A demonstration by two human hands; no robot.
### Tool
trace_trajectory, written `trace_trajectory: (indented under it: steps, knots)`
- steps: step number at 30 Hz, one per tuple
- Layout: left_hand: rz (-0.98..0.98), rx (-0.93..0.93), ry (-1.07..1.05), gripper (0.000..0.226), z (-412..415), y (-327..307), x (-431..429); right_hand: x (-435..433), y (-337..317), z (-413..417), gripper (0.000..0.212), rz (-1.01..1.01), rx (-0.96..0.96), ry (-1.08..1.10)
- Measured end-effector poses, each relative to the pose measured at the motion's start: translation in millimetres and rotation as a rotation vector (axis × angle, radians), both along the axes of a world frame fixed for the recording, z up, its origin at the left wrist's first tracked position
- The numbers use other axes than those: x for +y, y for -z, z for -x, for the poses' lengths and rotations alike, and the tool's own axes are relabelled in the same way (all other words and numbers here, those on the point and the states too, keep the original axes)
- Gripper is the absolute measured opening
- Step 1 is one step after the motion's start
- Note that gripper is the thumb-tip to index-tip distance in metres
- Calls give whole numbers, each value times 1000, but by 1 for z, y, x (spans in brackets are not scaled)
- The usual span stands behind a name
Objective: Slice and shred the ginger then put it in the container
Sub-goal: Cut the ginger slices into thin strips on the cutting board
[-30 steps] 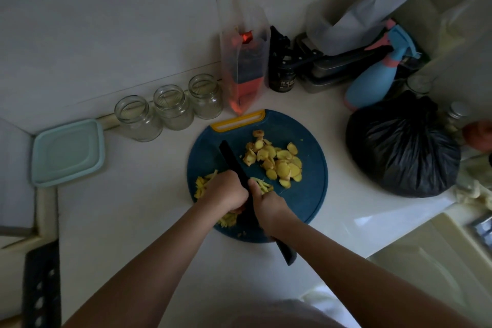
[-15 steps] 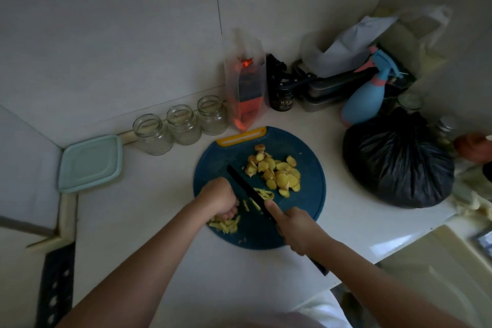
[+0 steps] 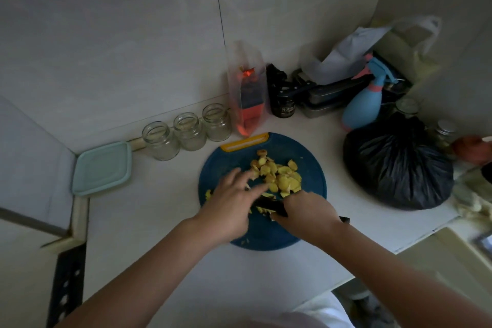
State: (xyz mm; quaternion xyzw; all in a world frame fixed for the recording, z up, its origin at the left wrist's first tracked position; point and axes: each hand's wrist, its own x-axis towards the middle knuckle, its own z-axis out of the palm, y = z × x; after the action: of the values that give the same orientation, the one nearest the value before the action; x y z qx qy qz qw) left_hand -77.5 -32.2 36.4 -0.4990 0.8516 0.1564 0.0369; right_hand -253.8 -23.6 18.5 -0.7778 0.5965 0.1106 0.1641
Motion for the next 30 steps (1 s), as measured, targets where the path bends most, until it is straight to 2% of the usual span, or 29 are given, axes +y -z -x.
trace_trajectory:
  steps: [3, 9, 16, 18, 20, 23, 28, 30]
  knots:
    - [-80, -83, 106, 89, 7, 14, 12, 1, -1, -1, 37, 54, 15, -68]
    - [-45, -78, 132, 81, 5, 36, 7, 4, 0, 12, 32, 80, 53, -105]
    - [-76, -132, -95, 73, -28, 50, -23, 7, -5, 50, 33, 80, 92, 44]
    - [-70, -95, -153, 74, -30, 54, -27, 9, -2, 61, 36, 66, 35, 161]
    - [-23, 27, -184, 73, -23, 59, -27, 8, 2, 71, 41, 56, -44, 281]
    - [12, 192, -101, 68, -4, 70, -23, 7, 6, 75, 49, 54, -203, 448]
    - [66, 222, -11, 68, 25, 98, -21, 9, 7, 67, 54, 79, -356, 586]
    - [124, 245, -15, 59, 29, 103, -23, 9, 9, 65, 53, 77, -367, 598]
